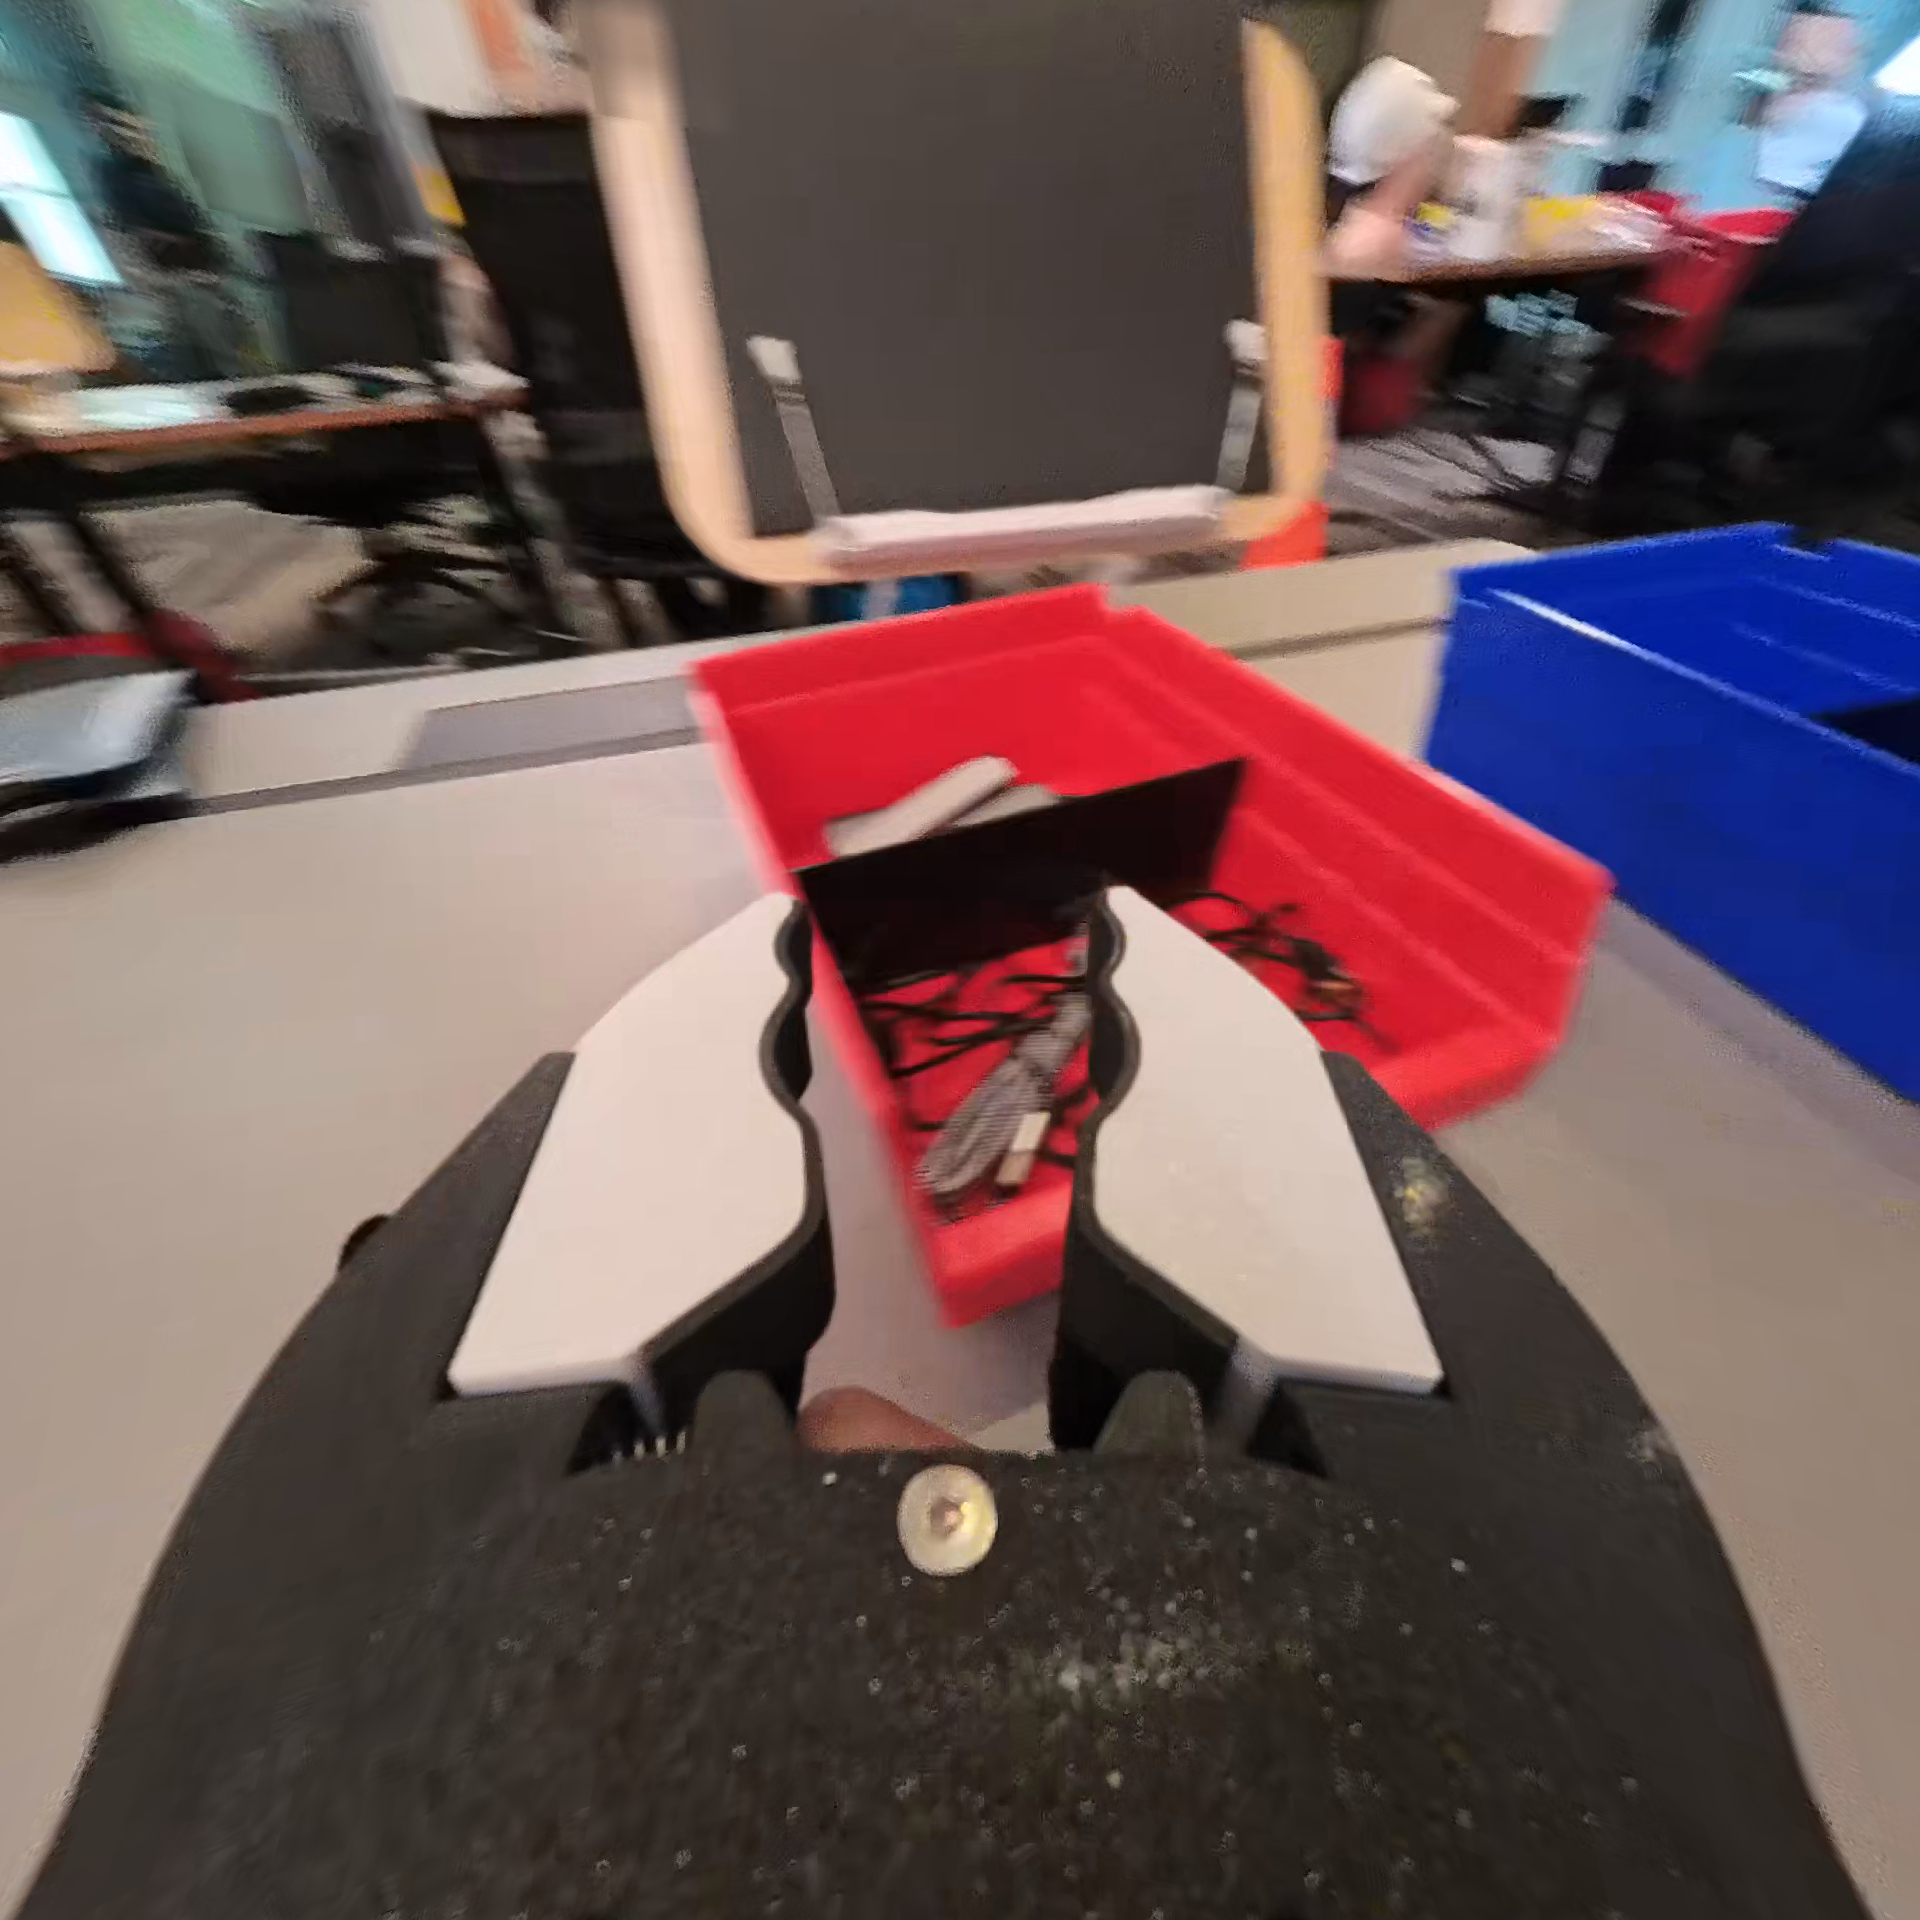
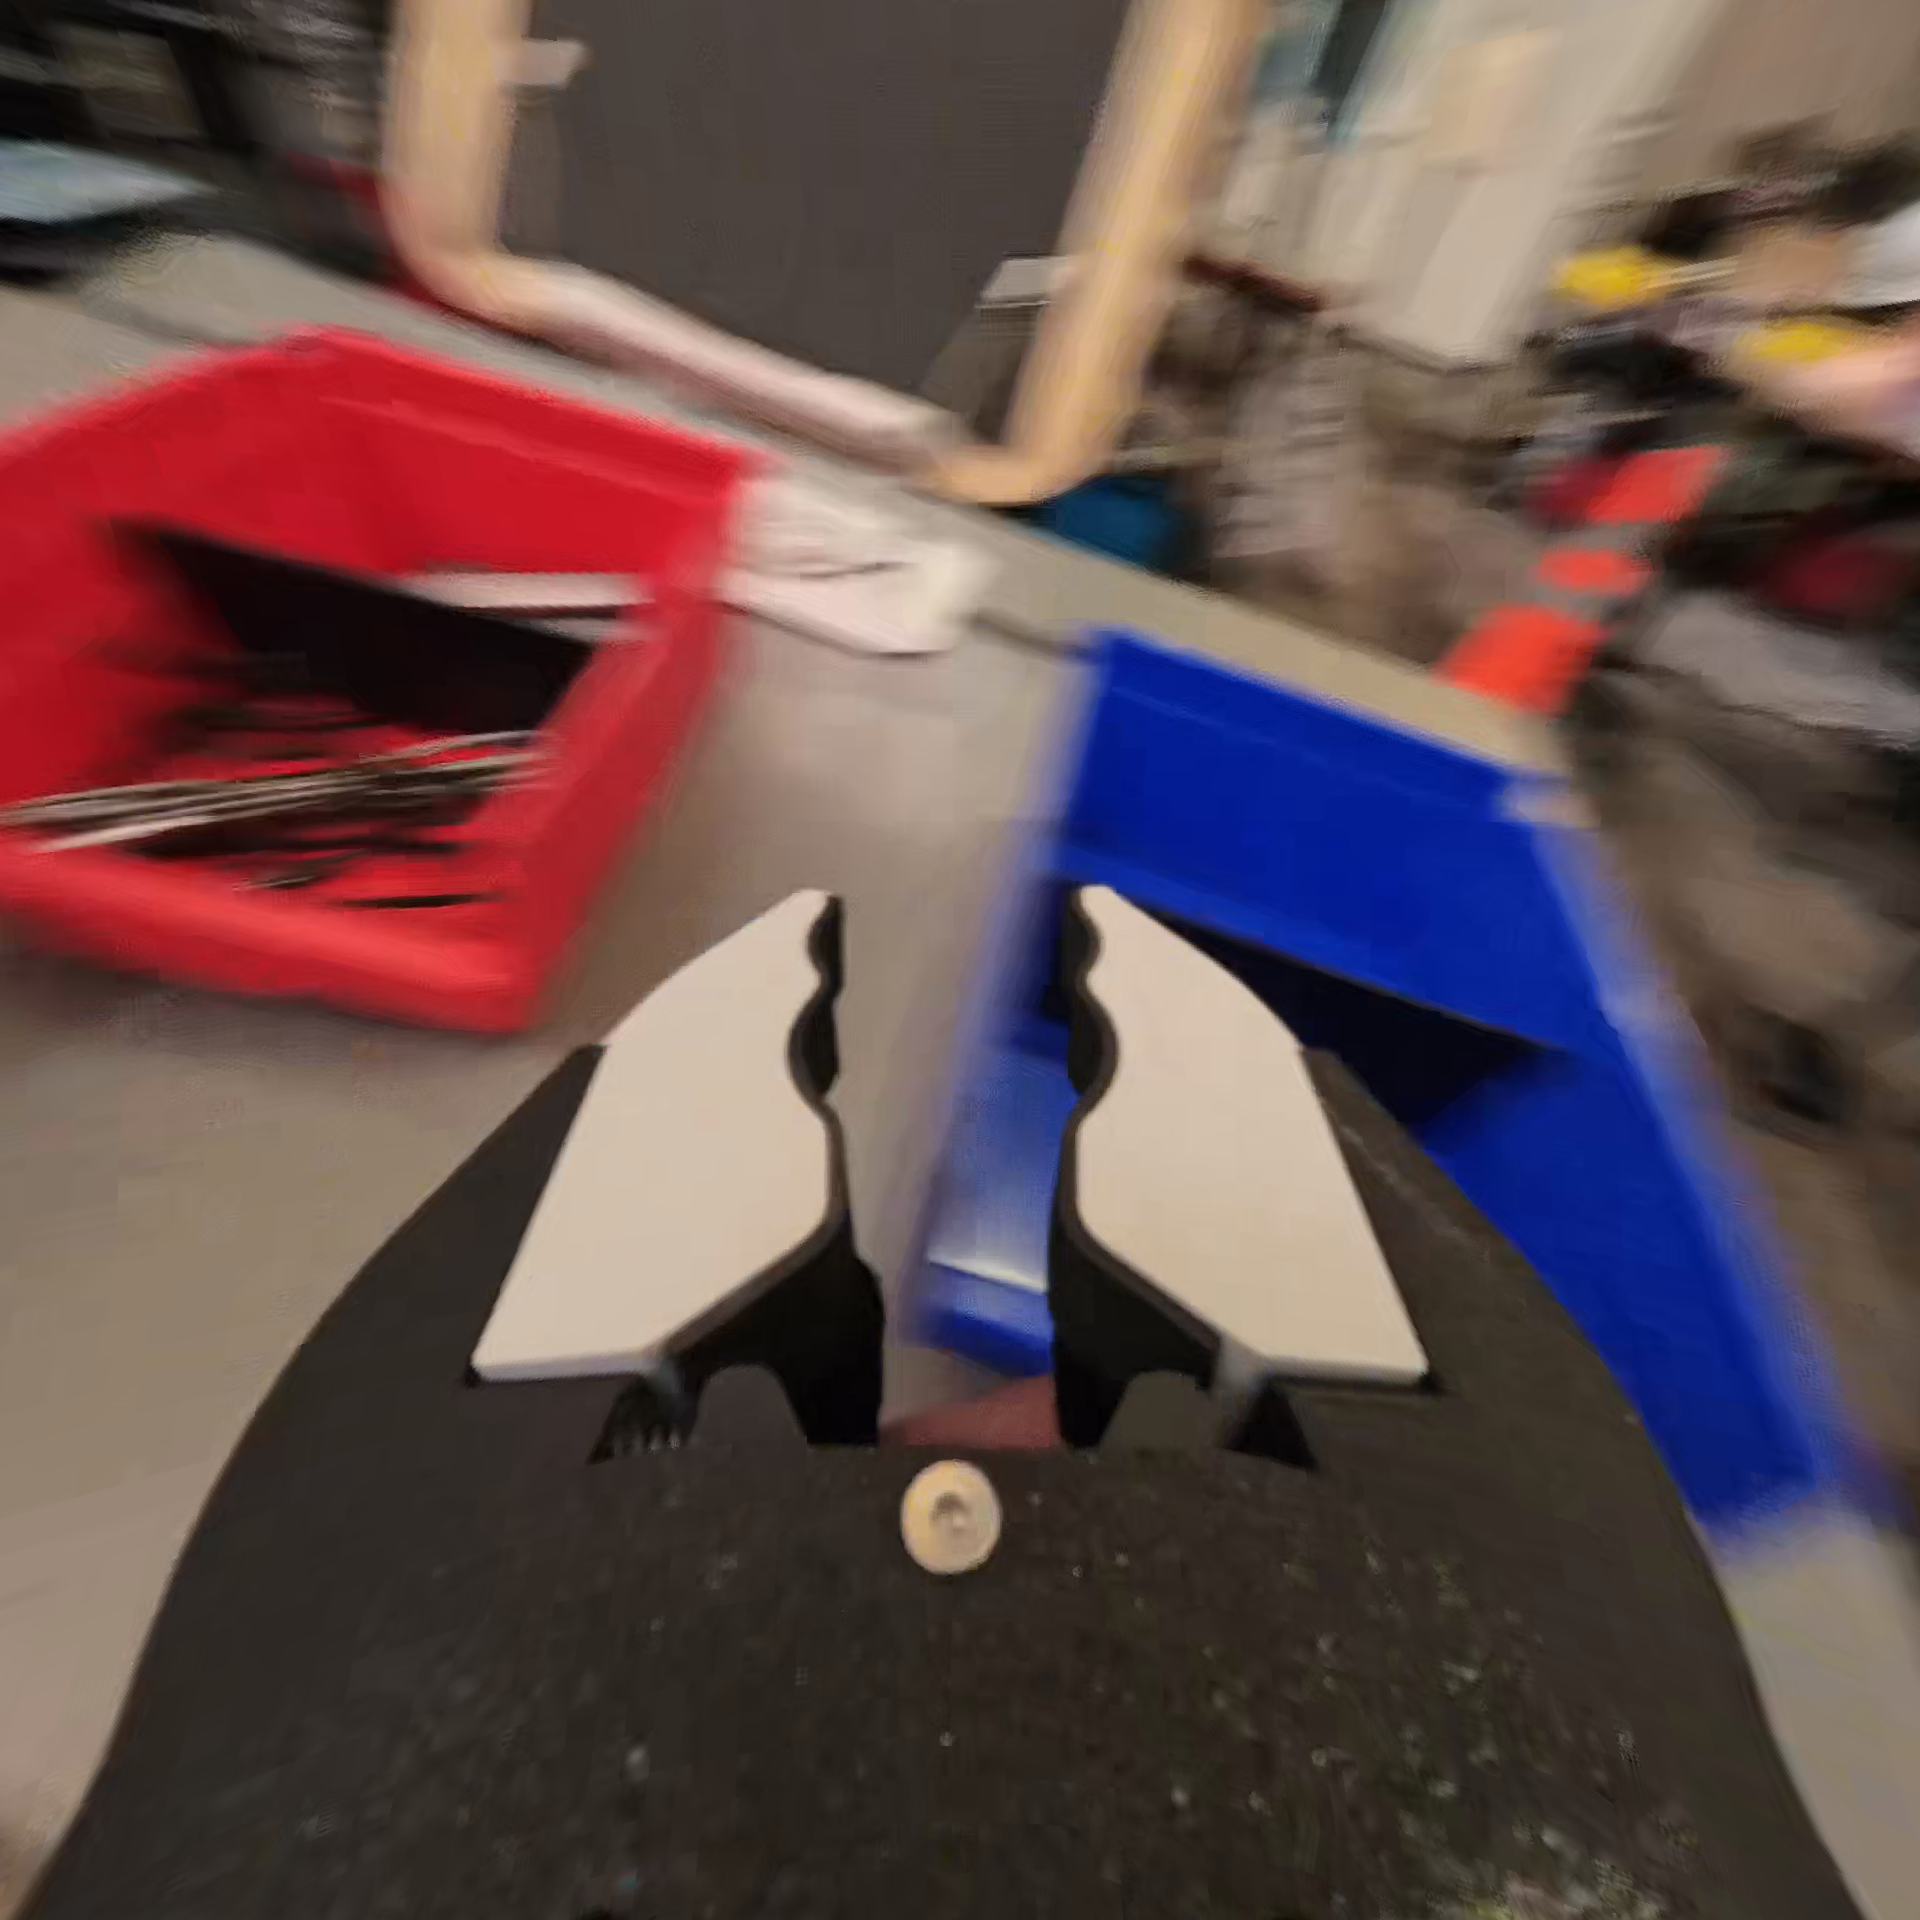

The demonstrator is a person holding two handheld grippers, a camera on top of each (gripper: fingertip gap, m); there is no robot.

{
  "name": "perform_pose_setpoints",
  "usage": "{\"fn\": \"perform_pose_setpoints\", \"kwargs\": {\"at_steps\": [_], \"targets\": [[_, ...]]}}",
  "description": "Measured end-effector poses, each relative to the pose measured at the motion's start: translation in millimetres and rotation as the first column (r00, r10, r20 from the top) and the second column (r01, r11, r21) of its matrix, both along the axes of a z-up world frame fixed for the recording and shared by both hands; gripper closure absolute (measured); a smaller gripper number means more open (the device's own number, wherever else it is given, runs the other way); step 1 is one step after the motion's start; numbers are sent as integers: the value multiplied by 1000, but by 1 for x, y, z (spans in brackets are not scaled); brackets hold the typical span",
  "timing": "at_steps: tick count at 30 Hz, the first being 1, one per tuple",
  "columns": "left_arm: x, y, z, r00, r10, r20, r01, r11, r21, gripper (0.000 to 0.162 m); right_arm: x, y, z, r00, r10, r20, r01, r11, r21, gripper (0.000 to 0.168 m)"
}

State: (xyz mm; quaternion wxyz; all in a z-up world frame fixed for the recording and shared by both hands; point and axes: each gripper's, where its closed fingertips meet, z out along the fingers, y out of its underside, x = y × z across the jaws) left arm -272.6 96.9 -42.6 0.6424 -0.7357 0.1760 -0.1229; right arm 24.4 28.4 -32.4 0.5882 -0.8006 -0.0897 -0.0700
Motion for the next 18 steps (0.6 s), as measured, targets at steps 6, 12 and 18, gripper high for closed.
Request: {"fn": "perform_pose_setpoints", "kwargs": {"at_steps": [6,12,18], "targets": [[-7,18,-59,1000,-9,-11,7,974,-228,111,-120,52,-71,991,133,-12,-134,980,-149,114],[0,40,-88,999,-4,-39,-9,945,-326,149,-116,88,-106,990,-59,-125,22,960,-279,150],[-25,49,-85,992,25,-126,-61,954,-294,157,-132,77,-99,972,-171,-162,131,964,-231,165]]}}
